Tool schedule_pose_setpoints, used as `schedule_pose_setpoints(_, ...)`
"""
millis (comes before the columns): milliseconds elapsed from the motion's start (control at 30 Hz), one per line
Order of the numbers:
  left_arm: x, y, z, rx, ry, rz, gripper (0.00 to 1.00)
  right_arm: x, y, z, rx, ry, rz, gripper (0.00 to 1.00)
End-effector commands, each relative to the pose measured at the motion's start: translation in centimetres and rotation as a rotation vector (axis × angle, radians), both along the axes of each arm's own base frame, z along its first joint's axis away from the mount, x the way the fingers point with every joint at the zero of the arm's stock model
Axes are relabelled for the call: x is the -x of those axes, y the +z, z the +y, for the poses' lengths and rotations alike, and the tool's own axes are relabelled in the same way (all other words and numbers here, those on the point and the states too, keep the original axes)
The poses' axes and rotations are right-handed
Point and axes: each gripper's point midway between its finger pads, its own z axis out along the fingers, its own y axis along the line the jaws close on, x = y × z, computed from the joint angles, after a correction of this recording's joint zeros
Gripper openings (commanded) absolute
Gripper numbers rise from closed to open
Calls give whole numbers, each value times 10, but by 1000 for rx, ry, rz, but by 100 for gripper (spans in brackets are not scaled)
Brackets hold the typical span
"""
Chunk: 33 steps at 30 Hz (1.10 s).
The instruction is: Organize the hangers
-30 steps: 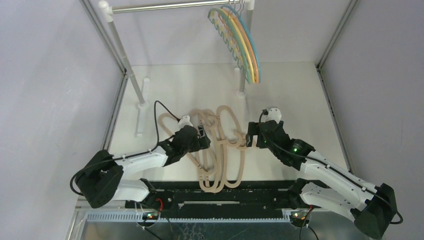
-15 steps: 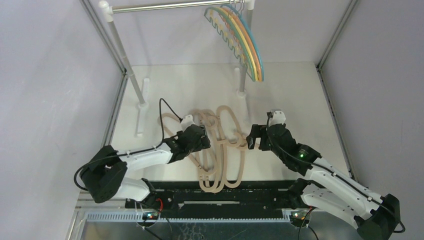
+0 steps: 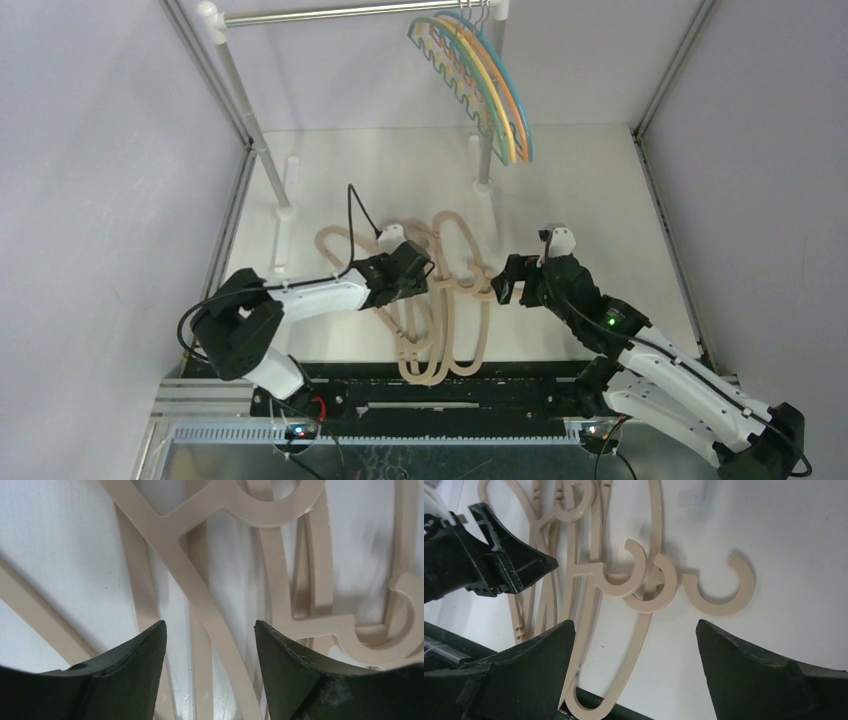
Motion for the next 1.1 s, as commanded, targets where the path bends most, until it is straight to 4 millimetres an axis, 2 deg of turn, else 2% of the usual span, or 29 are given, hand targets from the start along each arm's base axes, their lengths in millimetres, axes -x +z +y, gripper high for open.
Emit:
schedule_pose_setpoints(0, -1, -4, 2, -33, 26, 15, 69, -3, 15, 2, -63, -12, -41, 100)
schedule_pose_setpoints(167, 3, -22, 2, -63, 27, 58, 63, -1, 16, -1, -78, -16, -51, 100)
schedule_pose_setpoints(267, 6, -28, 1, -65, 25, 74, 47, -1, 16, -2, -79, -20, -52, 100)
schedule_pose_setpoints(333, 8, -27, 1, -63, 22, 70, 36, 0, 16, -2, -80, -19, -50, 100)
schedule_pose_setpoints(467, 8, -12, 3, -54, 17, 36, 27, -2, 16, -2, -76, -21, -52, 100)
schedule_pose_setpoints(567, 10, 8, 3, -43, -6, 11, 3, -3, 16, -2, -73, -22, -54, 100)
schedule_pose_setpoints(600, 11, 17, 3, -39, -15, 3, 0, -3, 16, -2, -73, -22, -54, 100)
schedule_pose_setpoints(867, 15, 94, 8, 54, -51, -134, 0, -7, 14, -5, -56, -30, -57, 100)
schedule_pose_setpoints(933, 9, 118, 14, 86, -35, -195, 0, -7, 14, -5, -52, -29, -57, 100)
schedule_pose_setpoints(1067, -16, 177, 25, 272, 9, -324, 0, -9, 19, -7, -38, -36, -60, 100)
